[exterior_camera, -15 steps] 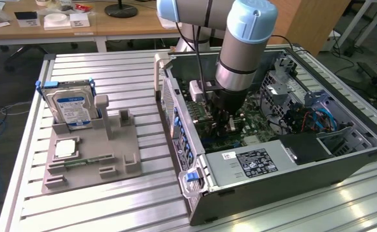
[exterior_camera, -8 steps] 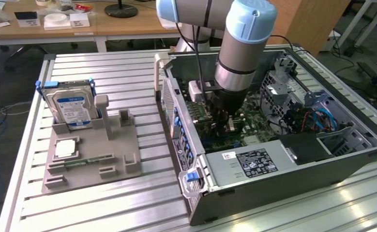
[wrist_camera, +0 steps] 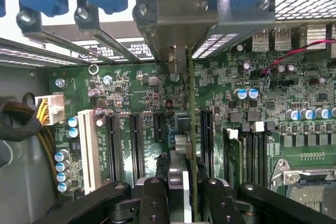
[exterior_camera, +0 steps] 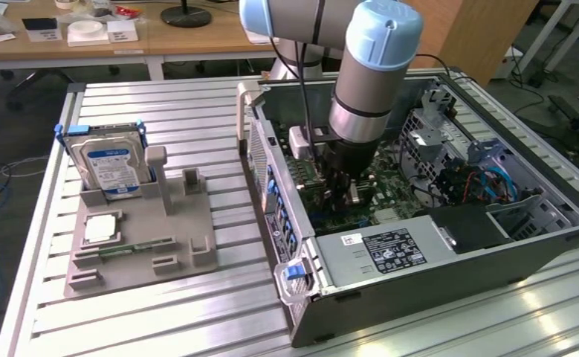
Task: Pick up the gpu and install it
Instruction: 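Insert the gpu into the slot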
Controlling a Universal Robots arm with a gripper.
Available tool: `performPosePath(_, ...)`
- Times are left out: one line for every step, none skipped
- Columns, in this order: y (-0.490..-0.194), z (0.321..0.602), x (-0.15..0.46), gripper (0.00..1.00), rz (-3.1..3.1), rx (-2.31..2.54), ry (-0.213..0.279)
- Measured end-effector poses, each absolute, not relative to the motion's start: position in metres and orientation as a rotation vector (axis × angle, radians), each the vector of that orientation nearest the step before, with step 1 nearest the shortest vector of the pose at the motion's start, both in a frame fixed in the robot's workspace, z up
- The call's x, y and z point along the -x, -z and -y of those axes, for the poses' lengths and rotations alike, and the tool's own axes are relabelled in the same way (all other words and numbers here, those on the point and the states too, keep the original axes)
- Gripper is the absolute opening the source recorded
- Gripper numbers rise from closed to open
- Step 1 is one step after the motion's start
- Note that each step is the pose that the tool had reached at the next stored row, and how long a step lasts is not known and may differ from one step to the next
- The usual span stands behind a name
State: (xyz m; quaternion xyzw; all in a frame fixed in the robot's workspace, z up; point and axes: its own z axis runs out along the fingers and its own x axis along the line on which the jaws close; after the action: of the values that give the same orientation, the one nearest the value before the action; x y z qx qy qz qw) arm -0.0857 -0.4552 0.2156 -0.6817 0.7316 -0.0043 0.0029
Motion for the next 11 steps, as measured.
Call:
performPosePath(-0.2152, 0.4553, 0.0857, 0.29, -2.295, 2.138, 0.013)
performPosePath(-0.2151, 0.4553, 0.0857, 0.29, -2.295, 2.138, 0.013)
performPosePath(-0.215, 0.4553, 0.0857, 0.29, -2.295, 2.138, 0.013)
performPosePath(-0.2148, 0.4553, 0.0857, 0.29, -2.295, 2.138, 0.013)
performPosePath(-0.2146, 0.4553, 0.0857, 0.29, -2.295, 2.138, 0.013)
performPosePath(-0.2146, 0.4553, 0.0857, 0.29, -2.295, 2.138, 0.013)
performPosePath(-0.2145, 0.4553, 0.0857, 0.29, -2.295, 2.138, 0.013)
performPosePath(-0.2145, 0.4553, 0.0857, 0.29, -2.295, 2.138, 0.013)
performPosePath(-0.2145, 0.4553, 0.0858, 0.29, -2.294, 2.138, 0.013)
performPosePath(-0.2144, 0.4553, 0.0859, 0.29, -2.294, 2.138, 0.013)
performPosePath(-0.2144, 0.4552, 0.086, 0.29, -2.294, 2.138, 0.013)
